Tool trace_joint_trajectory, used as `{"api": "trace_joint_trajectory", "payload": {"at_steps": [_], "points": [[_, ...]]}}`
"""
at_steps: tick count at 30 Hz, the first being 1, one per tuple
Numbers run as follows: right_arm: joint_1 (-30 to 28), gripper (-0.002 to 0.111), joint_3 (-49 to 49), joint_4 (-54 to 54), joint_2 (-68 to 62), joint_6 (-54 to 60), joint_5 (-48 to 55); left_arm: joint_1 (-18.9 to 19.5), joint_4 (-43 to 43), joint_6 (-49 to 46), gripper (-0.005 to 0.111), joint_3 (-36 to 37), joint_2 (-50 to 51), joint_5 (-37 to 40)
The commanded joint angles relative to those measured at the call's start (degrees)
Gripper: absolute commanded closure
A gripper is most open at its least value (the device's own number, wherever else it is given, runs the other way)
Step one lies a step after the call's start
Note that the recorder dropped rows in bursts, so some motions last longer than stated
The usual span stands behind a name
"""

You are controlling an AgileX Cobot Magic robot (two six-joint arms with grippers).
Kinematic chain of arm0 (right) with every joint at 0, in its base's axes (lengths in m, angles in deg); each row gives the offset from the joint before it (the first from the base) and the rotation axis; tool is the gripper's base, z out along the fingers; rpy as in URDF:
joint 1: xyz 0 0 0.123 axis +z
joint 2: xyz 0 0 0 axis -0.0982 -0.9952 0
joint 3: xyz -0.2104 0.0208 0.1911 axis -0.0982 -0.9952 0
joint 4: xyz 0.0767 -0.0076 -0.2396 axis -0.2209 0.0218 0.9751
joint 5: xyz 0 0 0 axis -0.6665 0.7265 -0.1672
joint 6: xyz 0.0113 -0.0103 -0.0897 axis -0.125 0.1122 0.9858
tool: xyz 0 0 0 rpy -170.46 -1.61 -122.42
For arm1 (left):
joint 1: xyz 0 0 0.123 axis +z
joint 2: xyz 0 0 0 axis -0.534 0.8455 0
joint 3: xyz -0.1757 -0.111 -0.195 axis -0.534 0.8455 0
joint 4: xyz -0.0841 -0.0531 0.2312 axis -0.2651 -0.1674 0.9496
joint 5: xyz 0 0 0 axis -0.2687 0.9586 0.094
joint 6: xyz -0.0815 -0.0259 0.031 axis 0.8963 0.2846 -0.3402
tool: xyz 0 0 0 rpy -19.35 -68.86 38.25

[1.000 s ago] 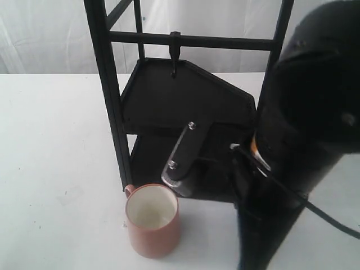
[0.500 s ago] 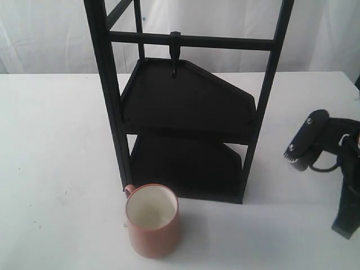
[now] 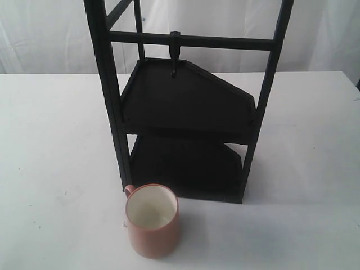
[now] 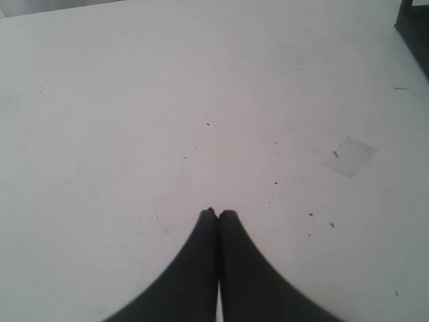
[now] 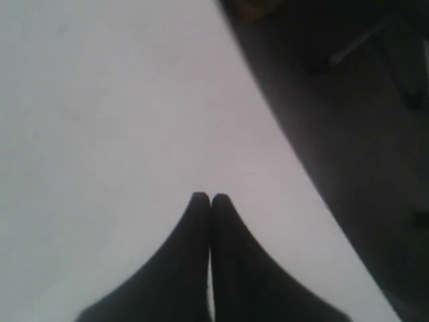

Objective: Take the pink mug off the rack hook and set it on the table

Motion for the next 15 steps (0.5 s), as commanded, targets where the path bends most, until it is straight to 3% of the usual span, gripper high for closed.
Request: {"api": "trace_joint_trajectory", "payload": {"at_steps": [1, 8, 15], "points": [[-2.5, 0.108, -4.6, 2.1, 12.9, -10.9, -9.1, -0.2, -0.1, 0.5, 0.107, 0.2, -0.2, -0.1], [1.3, 0.108, -20.2, 3.5, 42.7, 0.2, -39.1, -0.2, -0.1, 0.5, 0.107, 0.2, -0.2, -0.1], [3.6, 0.108, -24.9, 3.5, 63.0, 0.6, -36.0, -0.2, -0.1, 0.5, 0.107, 0.2, -0.2, -0.1]]}}
